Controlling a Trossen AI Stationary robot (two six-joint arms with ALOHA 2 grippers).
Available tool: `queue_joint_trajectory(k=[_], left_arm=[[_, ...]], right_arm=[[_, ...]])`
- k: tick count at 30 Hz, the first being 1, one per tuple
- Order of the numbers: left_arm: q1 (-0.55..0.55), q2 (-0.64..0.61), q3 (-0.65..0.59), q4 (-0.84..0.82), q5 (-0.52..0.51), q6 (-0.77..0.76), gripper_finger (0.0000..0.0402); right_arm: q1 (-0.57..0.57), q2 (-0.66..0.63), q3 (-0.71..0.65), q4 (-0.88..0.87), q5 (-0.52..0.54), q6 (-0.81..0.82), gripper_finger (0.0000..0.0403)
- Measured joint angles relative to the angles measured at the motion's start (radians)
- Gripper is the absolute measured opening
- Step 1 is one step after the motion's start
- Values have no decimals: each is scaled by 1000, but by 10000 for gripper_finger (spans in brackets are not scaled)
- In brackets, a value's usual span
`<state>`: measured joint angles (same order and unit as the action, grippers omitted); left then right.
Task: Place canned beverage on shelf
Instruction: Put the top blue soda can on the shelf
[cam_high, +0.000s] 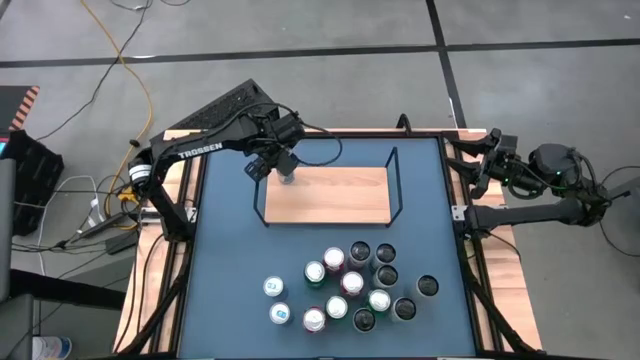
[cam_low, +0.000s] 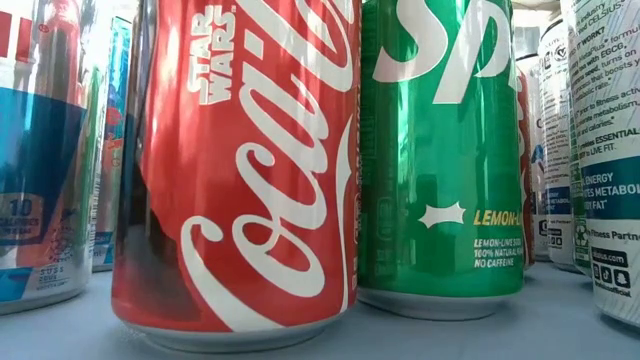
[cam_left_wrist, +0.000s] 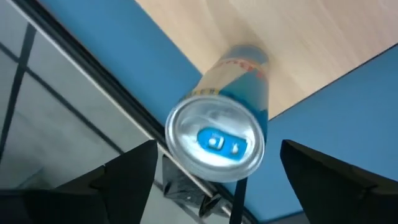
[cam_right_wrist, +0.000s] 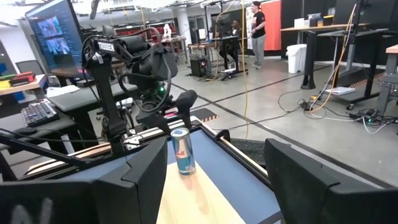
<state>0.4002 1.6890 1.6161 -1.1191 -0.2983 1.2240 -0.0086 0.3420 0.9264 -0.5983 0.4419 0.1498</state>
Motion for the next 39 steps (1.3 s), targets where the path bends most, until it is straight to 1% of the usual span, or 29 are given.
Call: queue_joint_trajectory(k=[2,6,9,10,13,18,20,22,25,27,30,35,39], left_arm=[[-7,-9,0,5,-44,-15,332],[-32,-26,2,20,-188,-45,332],[-47,-29,10,32,-288,-109,332],[-51,-29,17,37,-307,-138,332],[-72,-30,52,32,-317,-255,332],[-104,-29,136,34,-300,-539,332],[-106,-30,175,34,-252,-656,332],[-105,-31,211,47,-141,-758,332],[-101,-32,227,124,65,-908,332],[-96,-30,227,134,129,-961,332],[-82,-10,227,125,132,-979,332],[-82,60,226,116,122,-977,332],[-97,114,225,83,61,-920,332]], right_arm=[[0,0,0,0,0,0,261],[0,0,0,0,0,0,261],[0,0,0,0,0,0,261],[0,0,0,0,0,0,261],[0,0,0,0,0,0,261],[0,0,0,-11,0,0,261],[0,0,0,-26,0,0,261],[0,0,0,-40,0,1,261],[0,0,0,-47,0,1,261],[0,0,0,-47,0,1,261],[0,0,0,-47,0,1,261],[0,0,0,-56,0,2,261],[0,0,0,-55,0,2,261]])
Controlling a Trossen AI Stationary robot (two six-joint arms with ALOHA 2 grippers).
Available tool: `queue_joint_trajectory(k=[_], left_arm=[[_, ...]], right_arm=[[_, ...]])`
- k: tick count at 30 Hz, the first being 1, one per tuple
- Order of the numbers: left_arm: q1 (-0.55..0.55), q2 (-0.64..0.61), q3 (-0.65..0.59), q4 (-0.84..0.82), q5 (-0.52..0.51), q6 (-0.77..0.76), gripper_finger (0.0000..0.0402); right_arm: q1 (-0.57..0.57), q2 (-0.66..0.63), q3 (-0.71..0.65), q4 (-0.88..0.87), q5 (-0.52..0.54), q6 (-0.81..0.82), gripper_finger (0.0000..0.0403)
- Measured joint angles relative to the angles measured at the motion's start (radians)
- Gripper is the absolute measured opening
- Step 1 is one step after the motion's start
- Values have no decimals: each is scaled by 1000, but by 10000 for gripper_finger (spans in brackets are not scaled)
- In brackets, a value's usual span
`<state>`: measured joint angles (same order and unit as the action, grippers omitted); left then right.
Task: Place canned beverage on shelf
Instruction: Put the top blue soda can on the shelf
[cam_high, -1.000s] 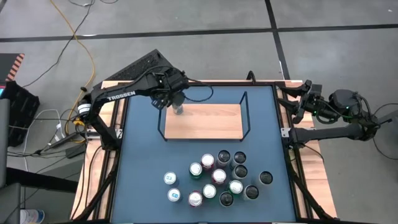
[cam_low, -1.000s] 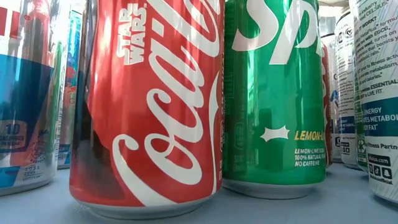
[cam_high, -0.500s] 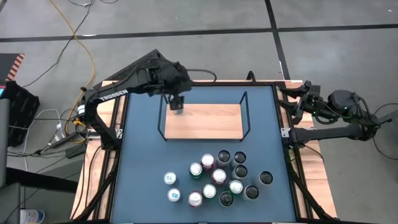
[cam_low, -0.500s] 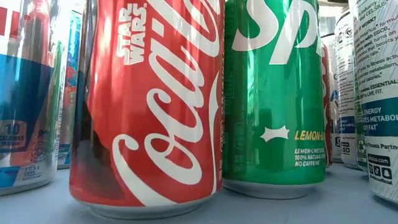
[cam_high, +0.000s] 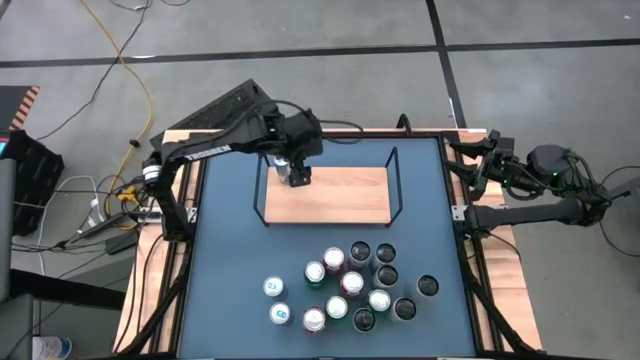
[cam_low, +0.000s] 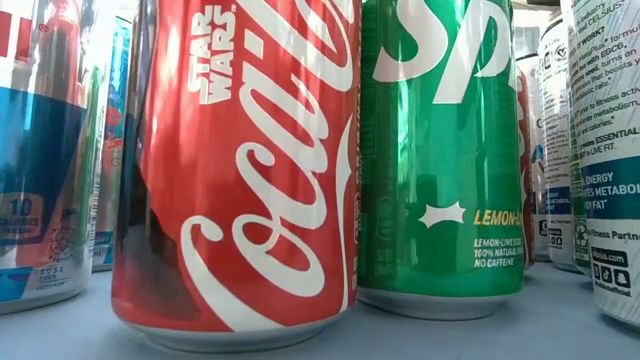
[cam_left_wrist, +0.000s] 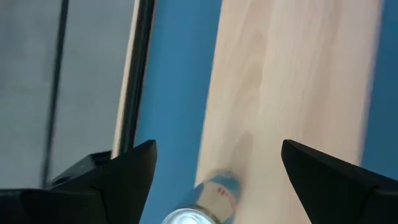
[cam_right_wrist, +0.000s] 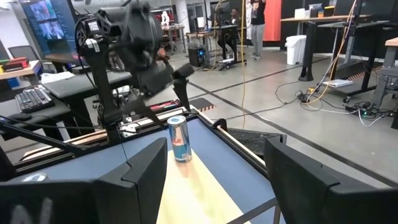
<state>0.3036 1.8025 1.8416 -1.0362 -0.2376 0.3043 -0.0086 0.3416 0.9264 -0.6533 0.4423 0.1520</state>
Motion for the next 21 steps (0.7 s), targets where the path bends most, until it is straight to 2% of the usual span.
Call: queue_joint_trajectory(k=[9,21], left_arm=[[0,101,-1,-76,-18,89,328],[54,113,-1,-155,4,148,313]], right_arm=[[0,0,0,0,0,31,261],[0,0,0,-1,0,34,261]])
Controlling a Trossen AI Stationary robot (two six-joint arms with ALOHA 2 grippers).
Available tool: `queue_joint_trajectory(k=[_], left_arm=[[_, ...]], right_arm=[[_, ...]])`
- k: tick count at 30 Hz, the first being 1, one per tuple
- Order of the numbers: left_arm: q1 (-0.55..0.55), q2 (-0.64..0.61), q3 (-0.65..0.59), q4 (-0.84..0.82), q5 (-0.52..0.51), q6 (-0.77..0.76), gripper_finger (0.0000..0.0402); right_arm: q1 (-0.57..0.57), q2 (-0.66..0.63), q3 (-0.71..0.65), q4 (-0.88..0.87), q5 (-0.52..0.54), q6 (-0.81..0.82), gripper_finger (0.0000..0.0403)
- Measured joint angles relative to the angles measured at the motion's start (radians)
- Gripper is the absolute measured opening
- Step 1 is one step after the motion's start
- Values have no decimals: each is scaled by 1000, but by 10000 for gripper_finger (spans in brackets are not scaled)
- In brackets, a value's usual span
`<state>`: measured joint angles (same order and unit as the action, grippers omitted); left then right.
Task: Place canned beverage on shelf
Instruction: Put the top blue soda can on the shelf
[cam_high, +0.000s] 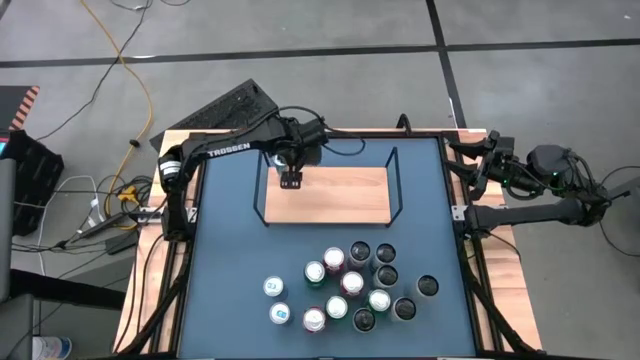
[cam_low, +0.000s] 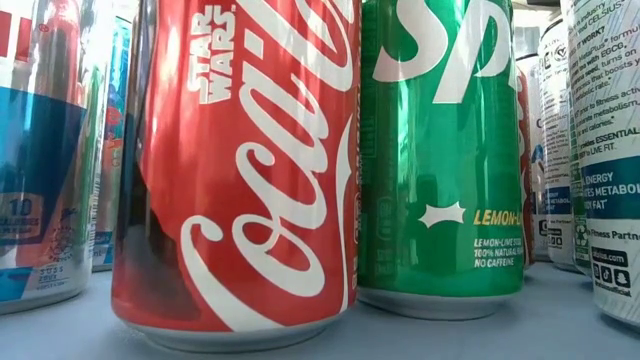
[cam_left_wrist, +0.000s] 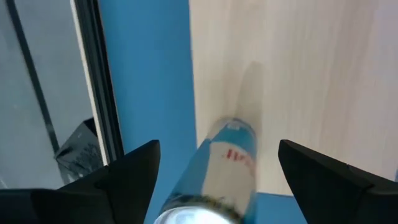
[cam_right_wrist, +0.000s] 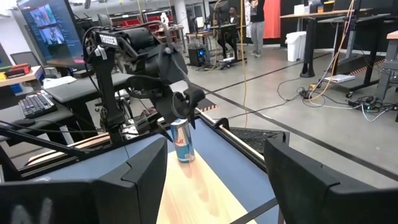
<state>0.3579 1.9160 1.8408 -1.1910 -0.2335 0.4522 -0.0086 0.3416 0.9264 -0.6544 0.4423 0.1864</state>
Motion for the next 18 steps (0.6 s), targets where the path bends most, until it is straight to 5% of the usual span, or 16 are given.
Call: queue_joint_trajectory(k=[18], left_arm=[[26,0,0,-61,-57,-5,312]], right_arm=[[0,0,0,-1,0,0,261]])
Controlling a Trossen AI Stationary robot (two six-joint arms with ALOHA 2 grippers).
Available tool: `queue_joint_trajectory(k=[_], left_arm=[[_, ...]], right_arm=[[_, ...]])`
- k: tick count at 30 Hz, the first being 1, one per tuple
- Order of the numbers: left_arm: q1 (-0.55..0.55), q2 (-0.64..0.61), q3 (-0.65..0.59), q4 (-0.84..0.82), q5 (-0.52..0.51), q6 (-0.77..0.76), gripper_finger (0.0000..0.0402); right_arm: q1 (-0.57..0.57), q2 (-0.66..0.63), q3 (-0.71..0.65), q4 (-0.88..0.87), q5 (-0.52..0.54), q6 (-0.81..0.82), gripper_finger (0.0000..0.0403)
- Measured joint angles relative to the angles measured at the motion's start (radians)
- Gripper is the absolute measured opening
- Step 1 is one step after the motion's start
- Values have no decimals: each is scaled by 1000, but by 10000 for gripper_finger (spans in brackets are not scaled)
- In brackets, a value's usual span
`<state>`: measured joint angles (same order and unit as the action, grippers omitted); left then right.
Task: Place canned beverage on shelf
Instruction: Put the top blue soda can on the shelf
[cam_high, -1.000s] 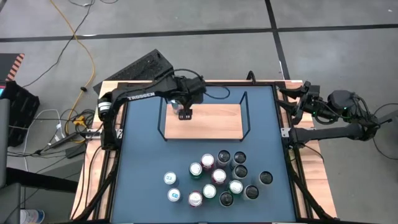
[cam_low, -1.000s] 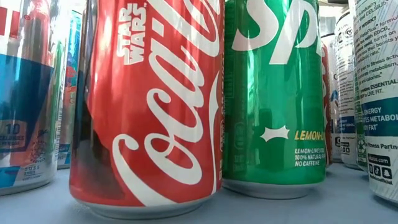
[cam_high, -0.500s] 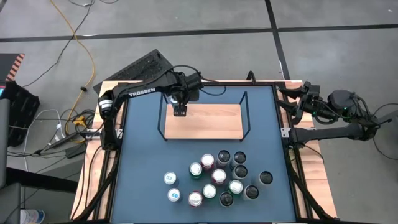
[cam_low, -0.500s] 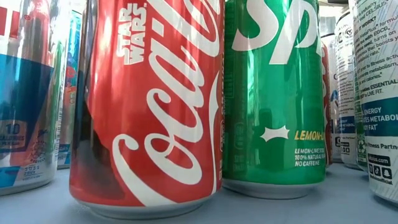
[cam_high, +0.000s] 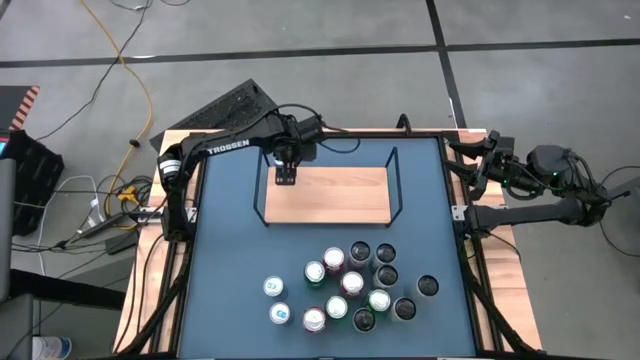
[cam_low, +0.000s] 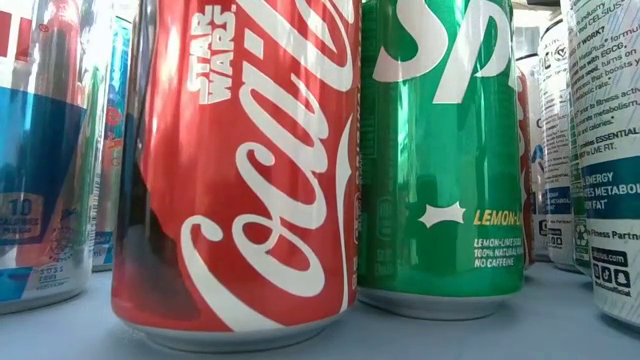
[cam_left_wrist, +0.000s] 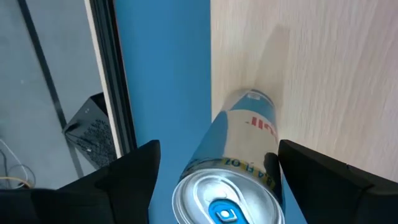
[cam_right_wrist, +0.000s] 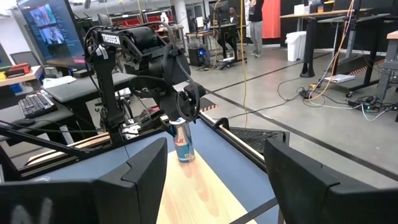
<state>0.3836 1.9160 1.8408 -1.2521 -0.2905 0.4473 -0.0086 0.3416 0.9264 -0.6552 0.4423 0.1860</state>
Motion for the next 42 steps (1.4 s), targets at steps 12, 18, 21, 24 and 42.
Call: queue_joint_trajectory(k=[12,18,21,24,42], left_arm=[[-2,0,0,11,13,2,312],[-14,0,8,46,41,19,306],[-25,0,22,45,77,42,284],[-33,0,24,30,78,65,246],[-19,0,20,11,141,143,5]], right_arm=[[0,0,0,-6,-1,24,261],[0,0,0,-6,-2,25,261],[0,0,0,-6,-3,26,261],[0,0,0,-6,-3,26,261],[0,0,0,-7,-2,26,261]])
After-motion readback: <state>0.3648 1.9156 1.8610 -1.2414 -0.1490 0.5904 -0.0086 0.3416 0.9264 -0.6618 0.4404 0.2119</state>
